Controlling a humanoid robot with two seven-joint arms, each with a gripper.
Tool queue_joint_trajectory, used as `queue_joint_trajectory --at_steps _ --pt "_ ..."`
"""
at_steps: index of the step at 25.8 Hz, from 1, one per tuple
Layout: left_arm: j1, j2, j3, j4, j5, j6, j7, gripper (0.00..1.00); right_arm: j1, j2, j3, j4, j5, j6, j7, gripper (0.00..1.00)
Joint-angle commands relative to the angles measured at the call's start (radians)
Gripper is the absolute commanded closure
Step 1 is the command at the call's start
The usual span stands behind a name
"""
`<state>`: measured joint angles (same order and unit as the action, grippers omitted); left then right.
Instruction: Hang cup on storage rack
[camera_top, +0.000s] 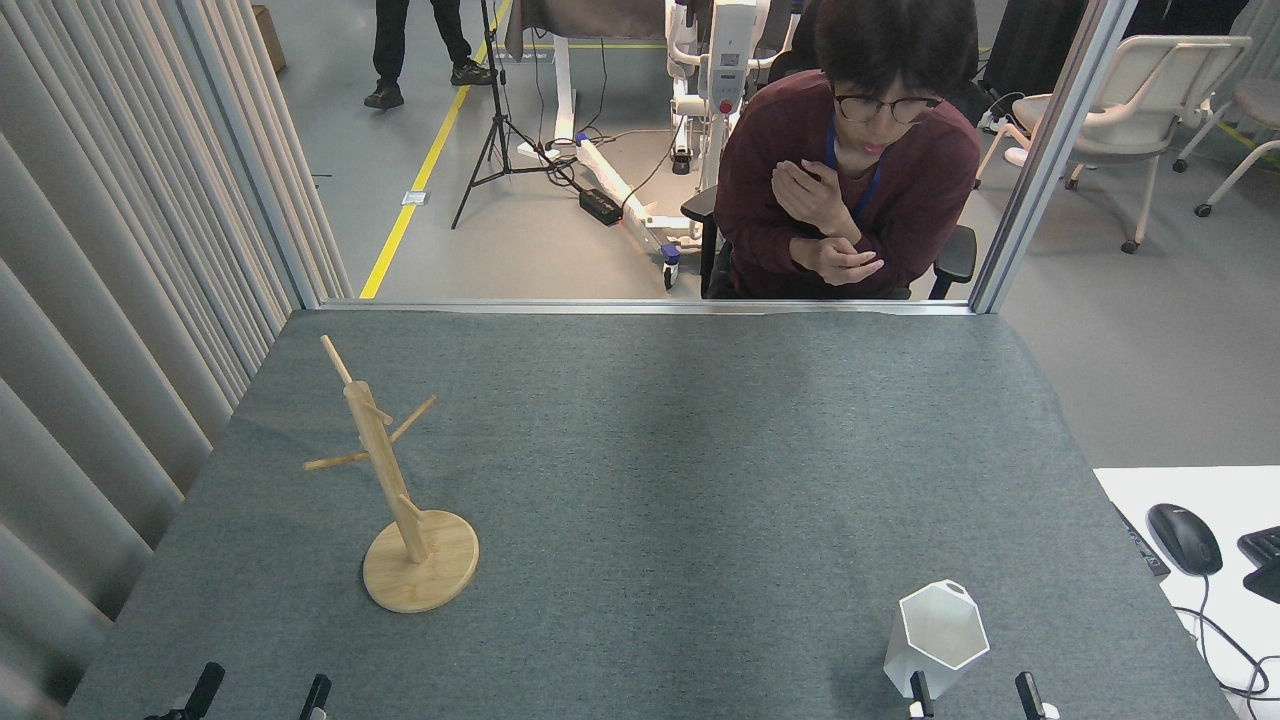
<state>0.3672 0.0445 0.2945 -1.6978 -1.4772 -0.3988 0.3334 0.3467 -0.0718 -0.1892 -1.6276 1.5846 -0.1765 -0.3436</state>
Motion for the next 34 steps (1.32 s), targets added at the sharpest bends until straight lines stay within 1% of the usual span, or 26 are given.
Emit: queue_joint_trajectory --at_steps 1,6,10,18,26,34 --pt "-0.001 0.000 0.000 0.001 0.000 0.000 0.001 0.00 0.000 0.007 -0.001 0.002 0.000 0.002 0.000 0.01" --pt "-0.001 0.000 0.002 0.006 0.000 0.006 0.000 0.00 -0.002 0.009 -0.003 0.015 -0.002 0.000 0.003 0.01" --pt "0.001 0.000 0.006 0.006 0.002 0.006 0.000 0.00 -0.015 0.009 0.004 0.069 -0.002 0.000 0.005 0.01" --pt "0.001 0.000 0.009 0.007 0.002 0.008 0.000 0.00 -0.112 -0.008 0.004 0.153 0.000 -0.003 0.008 0.01" --pt "-0.001 0.000 0.022 0.009 0.005 0.006 0.000 0.00 -0.160 -0.010 0.004 0.198 0.006 -0.008 0.008 0.01" --pt "-0.001 0.000 0.029 0.007 0.006 0.006 0.000 0.00 -0.184 -0.010 0.004 0.226 0.008 -0.004 0.008 0.01"
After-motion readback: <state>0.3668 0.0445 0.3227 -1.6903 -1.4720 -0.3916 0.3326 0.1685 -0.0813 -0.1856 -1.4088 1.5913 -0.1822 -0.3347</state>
